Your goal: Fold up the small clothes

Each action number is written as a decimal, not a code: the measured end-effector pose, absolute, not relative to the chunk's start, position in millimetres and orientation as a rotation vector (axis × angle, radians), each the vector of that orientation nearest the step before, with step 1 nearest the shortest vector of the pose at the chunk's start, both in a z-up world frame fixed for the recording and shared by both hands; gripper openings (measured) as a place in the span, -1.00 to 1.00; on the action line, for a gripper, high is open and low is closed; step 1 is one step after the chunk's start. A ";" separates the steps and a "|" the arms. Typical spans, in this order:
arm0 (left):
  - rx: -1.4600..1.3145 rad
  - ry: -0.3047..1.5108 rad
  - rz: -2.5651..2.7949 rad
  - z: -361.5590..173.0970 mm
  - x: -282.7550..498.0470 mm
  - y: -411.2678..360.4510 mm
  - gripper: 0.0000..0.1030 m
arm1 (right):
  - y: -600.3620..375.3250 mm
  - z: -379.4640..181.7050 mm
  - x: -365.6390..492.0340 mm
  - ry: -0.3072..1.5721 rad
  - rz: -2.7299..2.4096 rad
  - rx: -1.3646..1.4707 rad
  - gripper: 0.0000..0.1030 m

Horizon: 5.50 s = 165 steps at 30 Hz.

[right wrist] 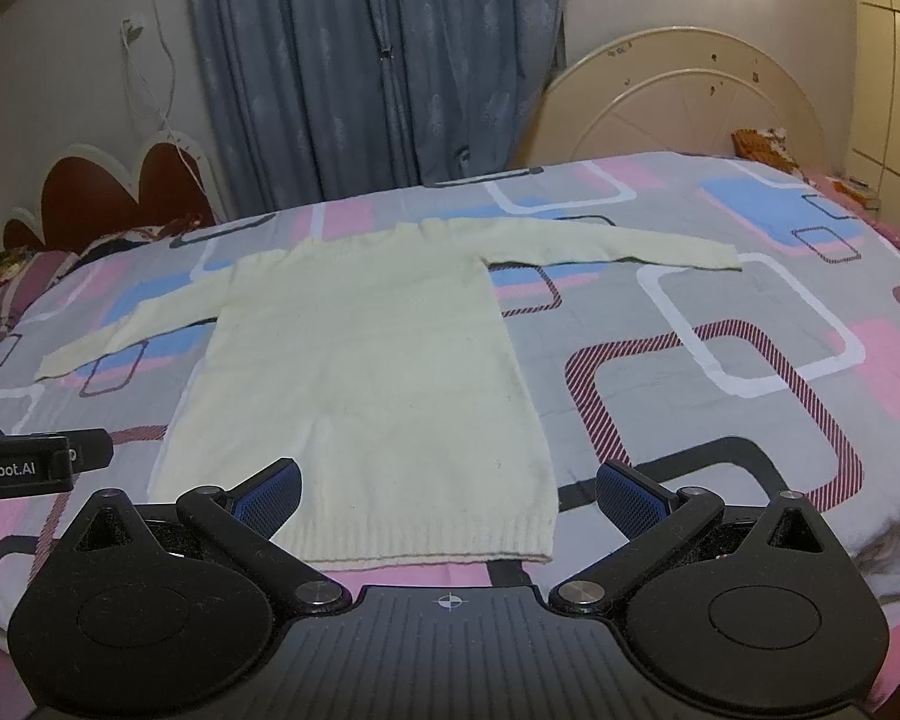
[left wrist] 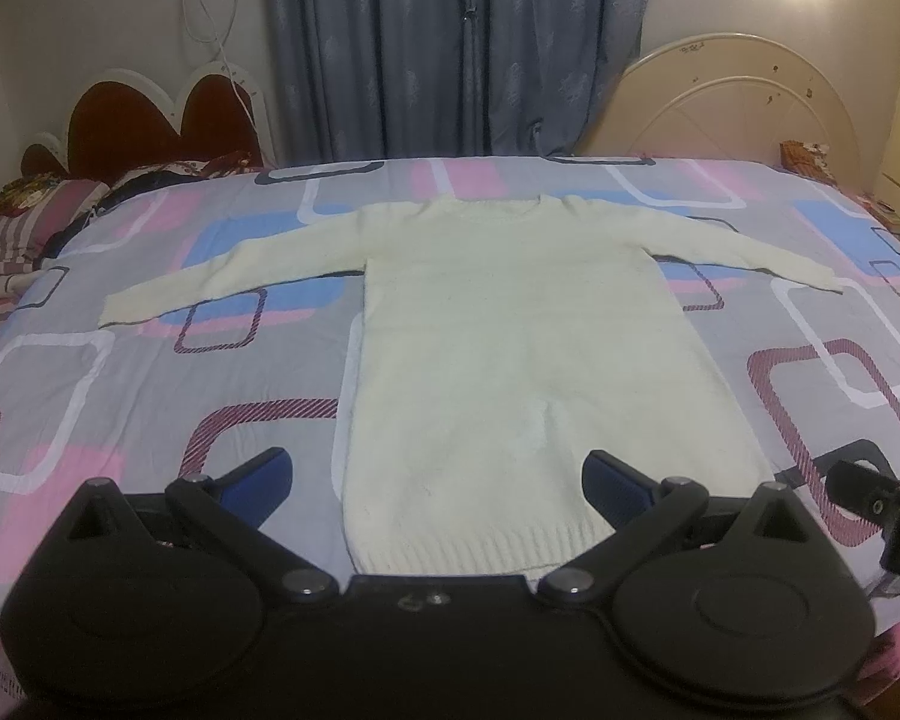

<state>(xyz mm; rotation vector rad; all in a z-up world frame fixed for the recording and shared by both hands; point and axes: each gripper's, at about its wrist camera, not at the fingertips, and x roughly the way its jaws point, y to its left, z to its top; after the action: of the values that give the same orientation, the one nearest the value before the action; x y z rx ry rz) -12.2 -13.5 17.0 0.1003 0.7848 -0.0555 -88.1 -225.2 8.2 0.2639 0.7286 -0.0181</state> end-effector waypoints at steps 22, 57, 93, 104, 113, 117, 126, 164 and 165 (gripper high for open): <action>0.064 0.825 -0.063 -17.5 88.0 -29.4 0.99 | -272.6 -13.3 3.1 0.706 -0.022 0.266 1.00; 0.110 0.897 0.085 -93.2 274.6 -93.0 0.99 | -536.6 -175.2 262.9 0.868 -0.354 0.598 0.35; -0.094 0.828 0.022 -72.3 307.7 36.5 0.94 | -205.8 -95.2 350.0 0.684 0.298 0.317 -0.89; -0.164 0.885 -0.199 -94.3 333.5 14.9 0.94 | -191.4 -102.1 325.7 0.703 0.282 0.261 0.12; 0.044 0.887 -0.247 -121.1 366.8 -101.4 0.91 | -276.9 -132.3 297.3 0.783 0.018 0.233 0.12; 0.087 0.917 -0.213 -148.6 391.2 -113.0 0.07 | -292.8 -142.7 291.9 0.804 0.000 0.231 0.12; -0.148 0.752 -0.153 -123.5 393.2 -56.8 -0.68 | -302.0 -156.7 305.7 0.820 0.028 0.241 0.12; -0.181 0.593 0.037 -108.6 350.4 47.5 0.34 | -314.8 -141.2 352.7 0.744 0.083 0.343 0.08; -0.175 0.605 0.002 -109.4 354.4 39.5 0.34 | -313.8 -145.0 363.0 0.753 0.083 0.355 0.08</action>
<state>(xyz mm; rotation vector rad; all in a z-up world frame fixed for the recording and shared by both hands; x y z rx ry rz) 354.4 39.5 -109.4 -0.1752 0.6046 0.0022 363.0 -313.8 -145.0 0.3551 0.7526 0.0834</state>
